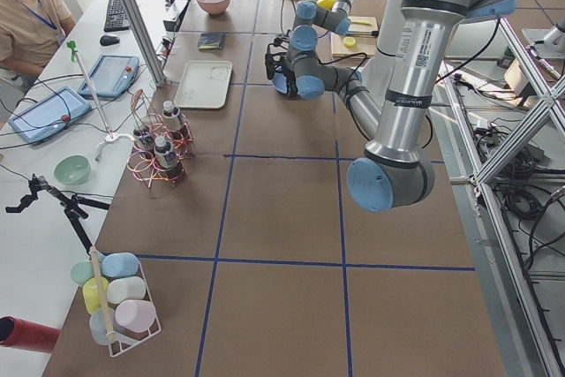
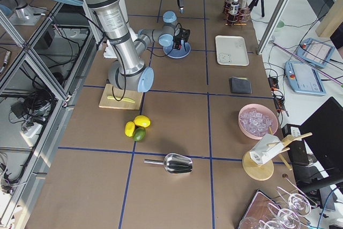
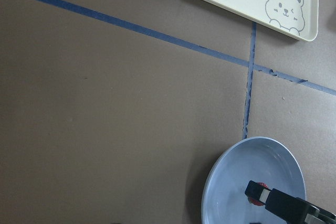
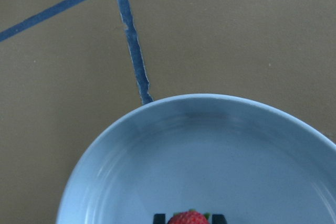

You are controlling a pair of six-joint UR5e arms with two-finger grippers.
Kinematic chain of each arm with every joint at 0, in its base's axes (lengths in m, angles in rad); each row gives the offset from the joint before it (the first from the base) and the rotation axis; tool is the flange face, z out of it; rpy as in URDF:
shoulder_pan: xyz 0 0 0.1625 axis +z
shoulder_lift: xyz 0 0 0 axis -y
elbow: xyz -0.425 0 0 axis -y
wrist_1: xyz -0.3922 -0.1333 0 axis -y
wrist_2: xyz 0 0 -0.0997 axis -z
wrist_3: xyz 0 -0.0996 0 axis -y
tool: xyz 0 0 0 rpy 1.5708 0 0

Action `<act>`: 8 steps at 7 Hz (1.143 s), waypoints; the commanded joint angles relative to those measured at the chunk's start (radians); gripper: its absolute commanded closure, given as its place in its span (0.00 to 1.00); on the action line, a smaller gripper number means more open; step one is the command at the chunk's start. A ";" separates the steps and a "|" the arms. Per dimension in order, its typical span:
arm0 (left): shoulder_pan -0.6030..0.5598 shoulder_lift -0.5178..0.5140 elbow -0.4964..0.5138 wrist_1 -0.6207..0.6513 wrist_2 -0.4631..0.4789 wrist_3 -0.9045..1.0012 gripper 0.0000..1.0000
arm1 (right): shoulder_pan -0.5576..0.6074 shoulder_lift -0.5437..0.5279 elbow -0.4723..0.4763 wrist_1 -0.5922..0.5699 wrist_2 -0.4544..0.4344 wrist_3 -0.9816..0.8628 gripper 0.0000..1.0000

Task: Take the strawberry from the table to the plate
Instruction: 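Lower the strawberry onto the plate and open the right gripper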

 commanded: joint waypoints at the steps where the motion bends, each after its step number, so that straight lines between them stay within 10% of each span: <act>1: 0.001 -0.002 0.001 -0.001 0.001 -0.002 0.13 | -0.001 0.001 0.009 -0.035 -0.003 0.006 0.00; 5: -0.004 0.054 0.000 -0.001 -0.004 0.108 0.13 | 0.043 -0.104 0.260 -0.184 0.083 -0.013 0.00; 8: -0.095 0.237 -0.006 -0.030 -0.010 0.520 0.13 | 0.377 -0.377 0.466 -0.210 0.467 -0.272 0.00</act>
